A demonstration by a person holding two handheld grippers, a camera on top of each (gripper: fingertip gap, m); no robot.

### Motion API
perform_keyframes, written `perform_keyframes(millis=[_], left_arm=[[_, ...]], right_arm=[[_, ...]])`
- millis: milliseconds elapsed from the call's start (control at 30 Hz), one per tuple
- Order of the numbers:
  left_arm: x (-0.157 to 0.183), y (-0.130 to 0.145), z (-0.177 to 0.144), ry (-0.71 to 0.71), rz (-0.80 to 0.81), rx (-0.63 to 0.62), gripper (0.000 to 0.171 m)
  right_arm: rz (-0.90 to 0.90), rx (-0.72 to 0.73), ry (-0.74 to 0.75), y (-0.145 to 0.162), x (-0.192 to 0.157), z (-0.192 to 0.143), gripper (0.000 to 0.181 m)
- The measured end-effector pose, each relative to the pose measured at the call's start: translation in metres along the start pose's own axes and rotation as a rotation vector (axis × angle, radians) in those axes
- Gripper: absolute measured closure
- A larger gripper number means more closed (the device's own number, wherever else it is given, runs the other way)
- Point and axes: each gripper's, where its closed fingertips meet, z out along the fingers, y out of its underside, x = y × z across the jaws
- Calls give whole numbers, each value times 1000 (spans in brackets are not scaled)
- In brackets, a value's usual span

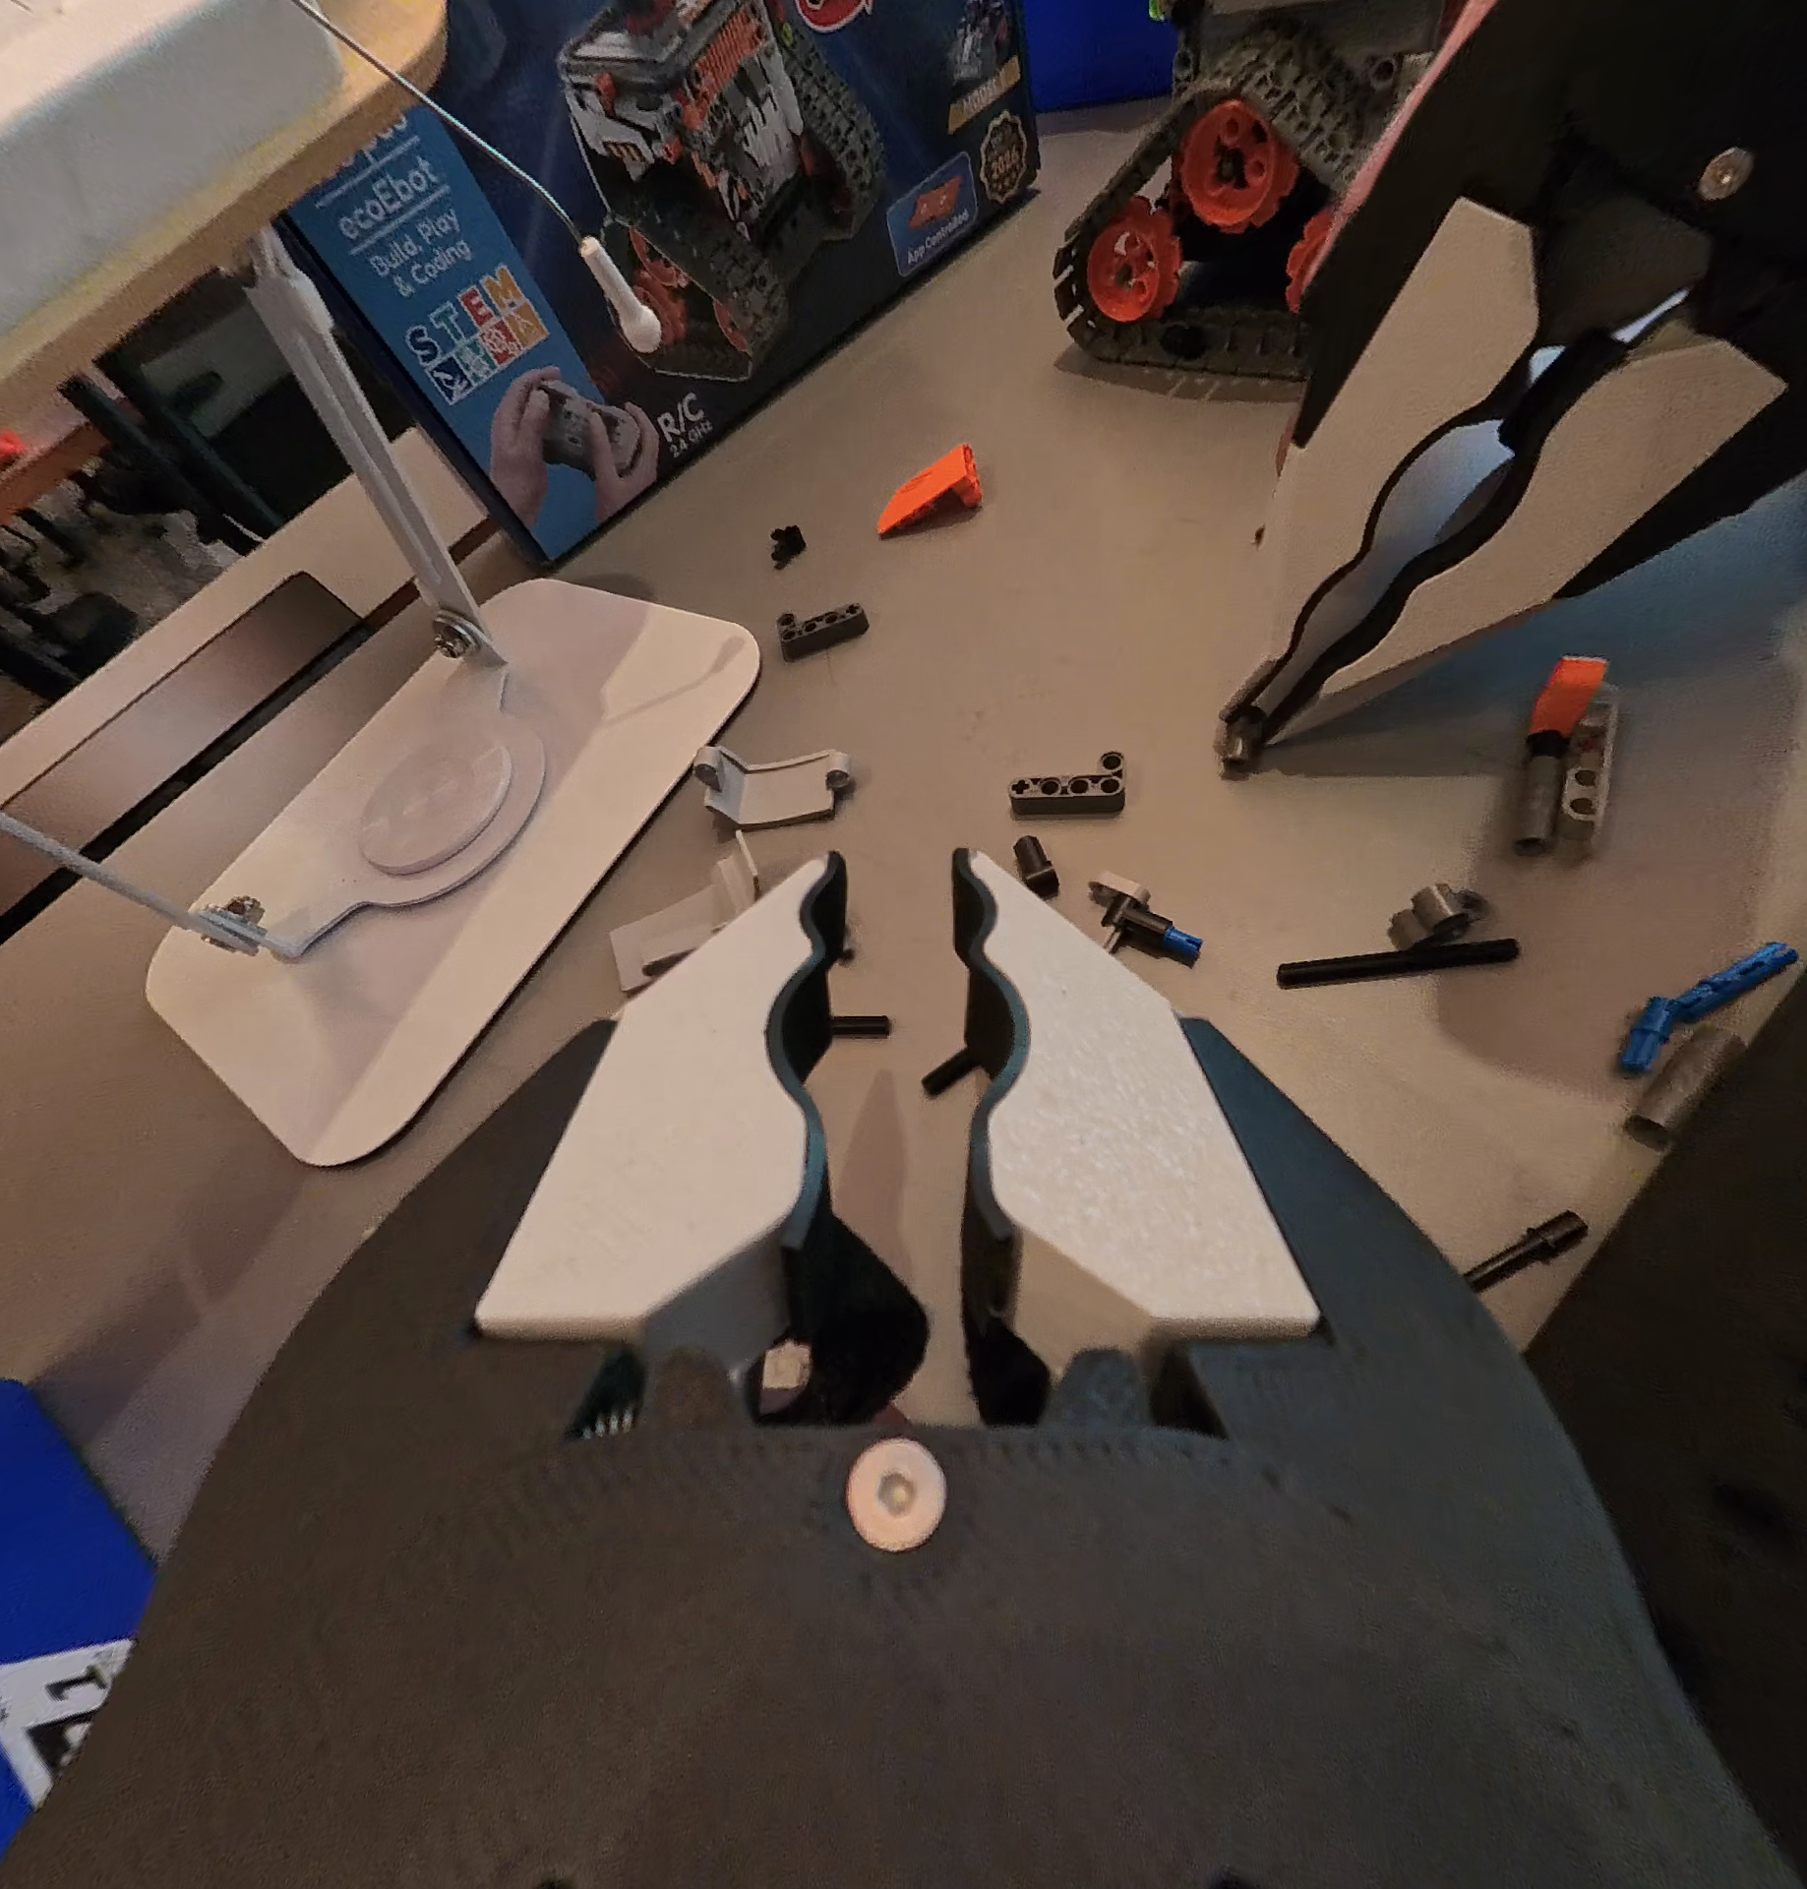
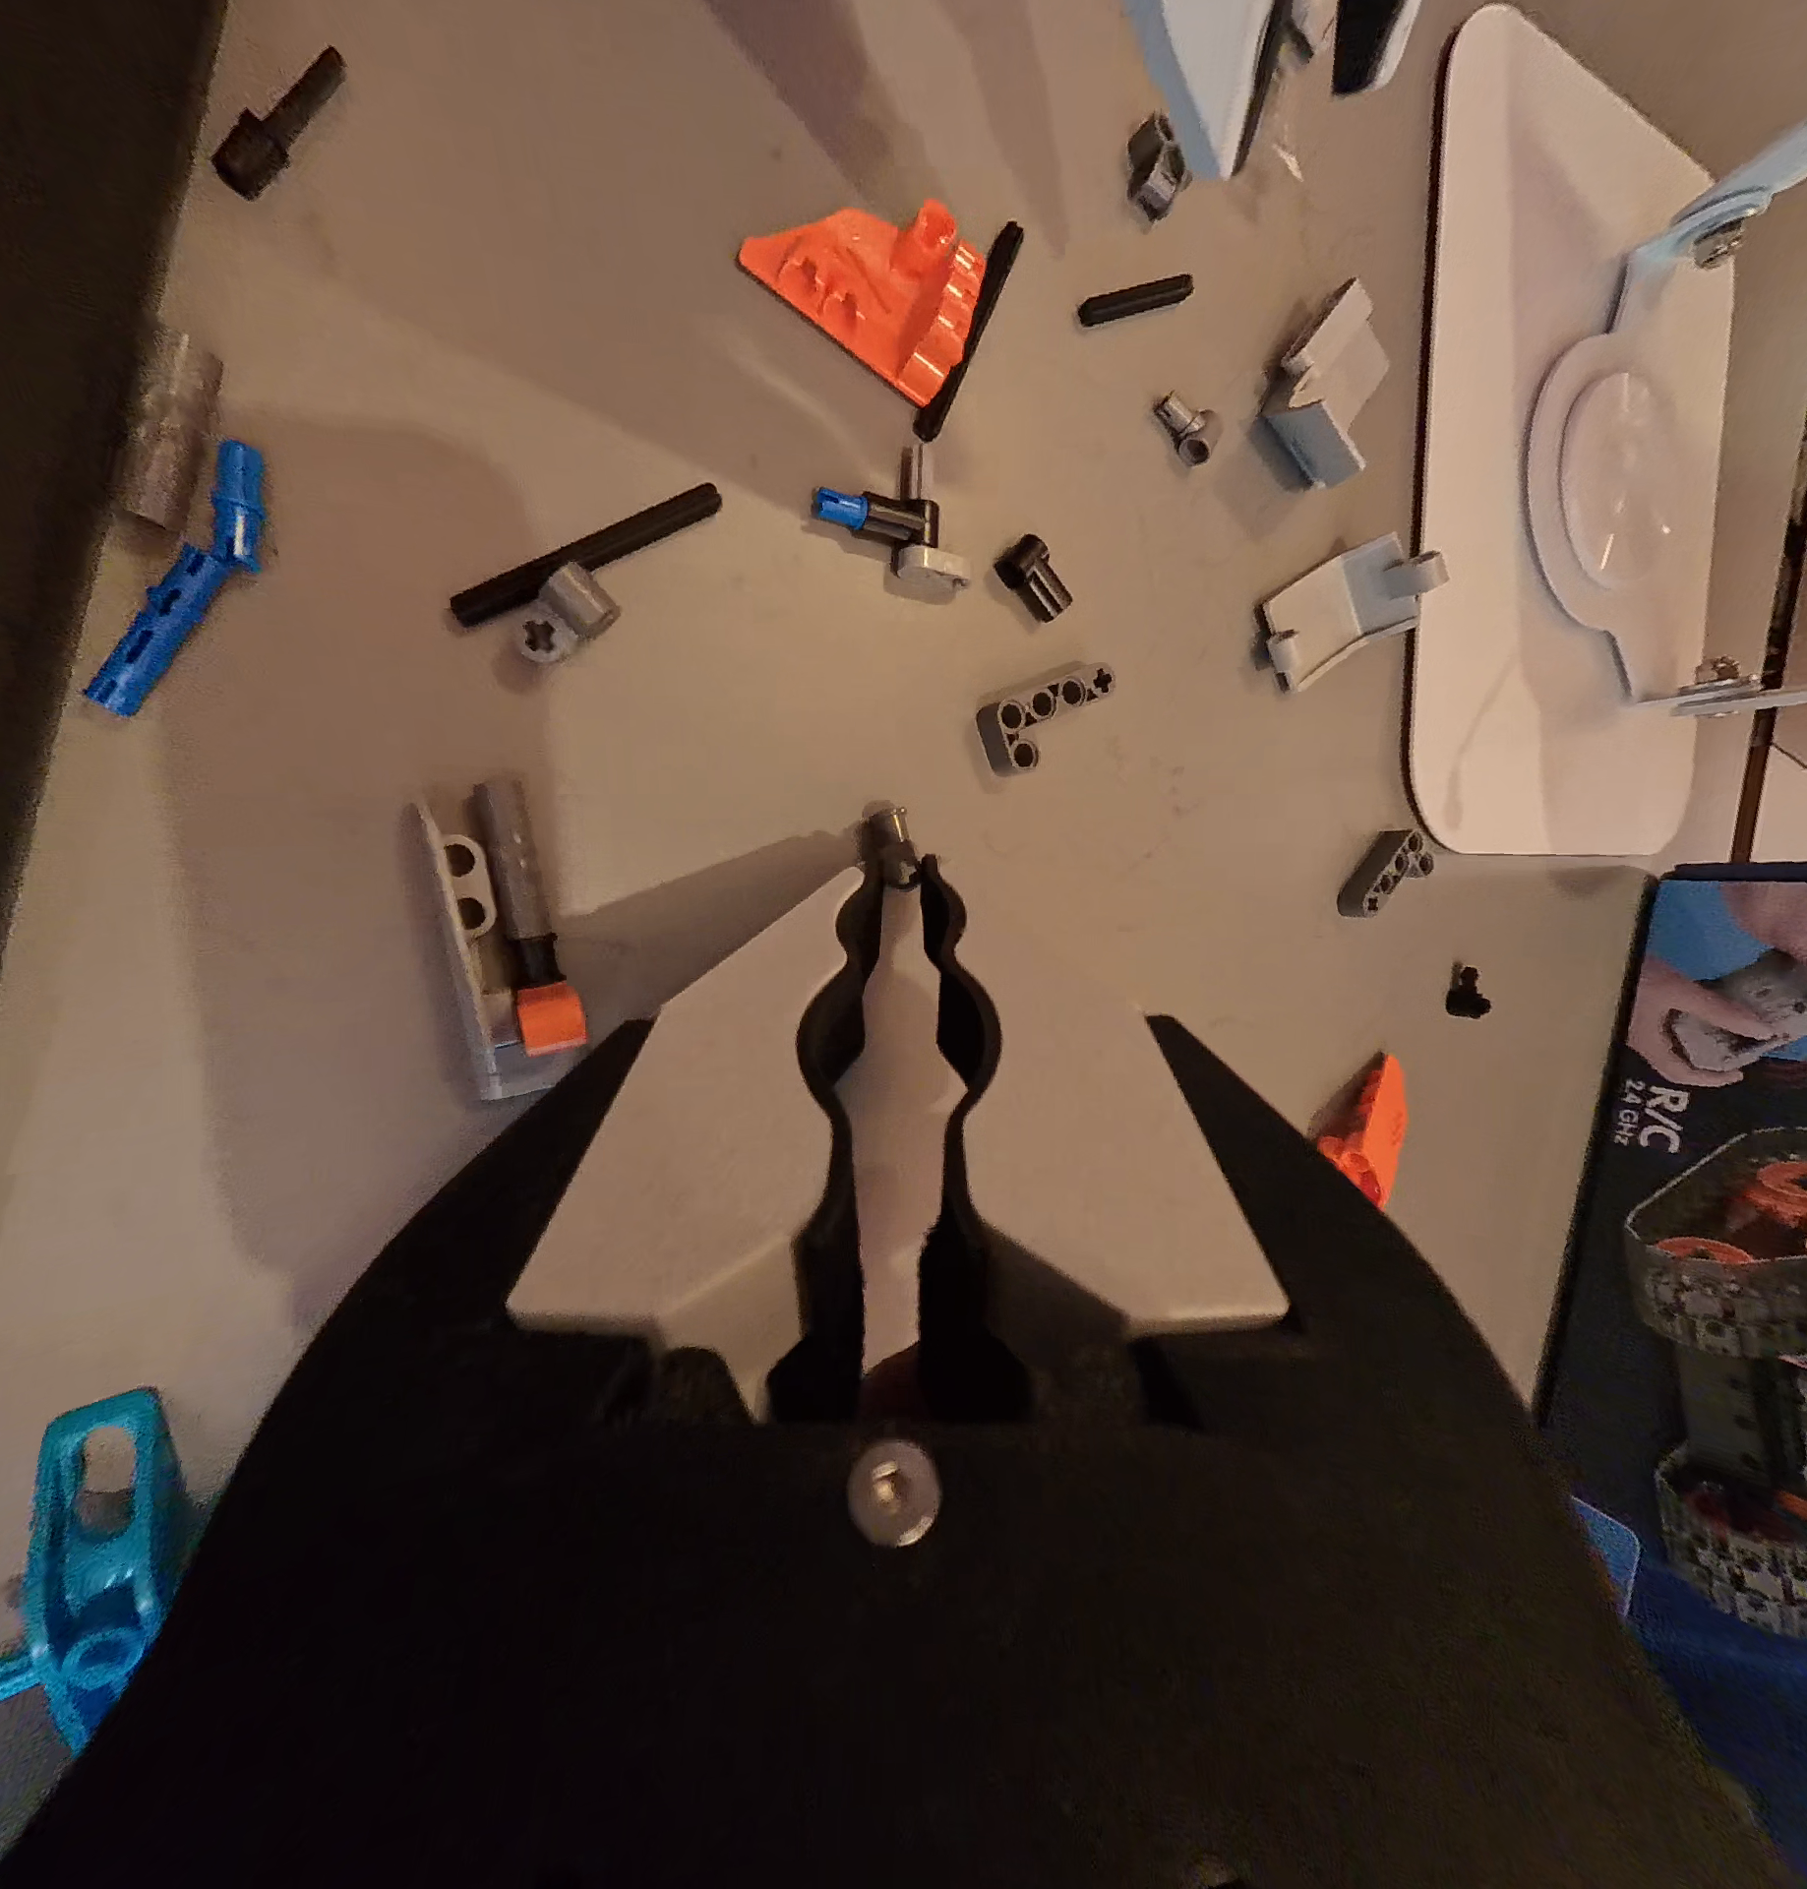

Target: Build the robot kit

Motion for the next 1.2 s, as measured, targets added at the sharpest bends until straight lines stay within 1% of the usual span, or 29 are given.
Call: perform_keyframes(millis=[100, 167, 200, 267, 333, 400, 467, 567, 600, 767, 833, 1000, 1100, 1200], left_arm=[[11, 6, 5, 58, 14, -35, 150], [23, 12, 10, 124, 33, -74, 149], [27, 16, 12, 150, 47, -96, 148], [40, 19, 16, 231, 50, -129, 149], [43, 20, 22, 254, 76, -159, 148], [41, 26, 28, 246, 130, -209, 150], [48, 31, 32, 307, 138, -239, 159], [56, 36, 32, 355, 148, -276, 161], [59, 36, 32, 366, 147, -270, 167], [60, 34, 33, 362, 171, -254, 168], [58, 33, 33, 326, 240, -233, 168], [55, -2, 26, 213, 394, -35, 168], [57, -12, 22, 185, 442, 21, 168], [58, -15, 23, 165, 475, 35, 168]], right_arm=[[6, 4, -41, -1, -7, -3, 174], [27, 24, -67, -4, -9, -6, 163], [40, 34, -76, -5, -9, -8, 162], [66, 65, -84, -10, -8, -11, 161], [84, 87, -79, -13, -6, -13, 161], [92, 106, -84, -17, -7, -13, 161], [97, 117, -84, -19, -7, -11, 161], [112, 138, -100, -22, -10, -9, 162], [118, 142, -102, -23, -10, -8, 162], [162, 179, -87, -27, -2, -5, 165], [194, 198, -96, -28, -1, -5, 164], [396, 320, -168, -39, 8, -14, 163], [509, 394, -215, -43, 15, -22, 161], [565, 470, -262, -49, 18, -29, 163]])
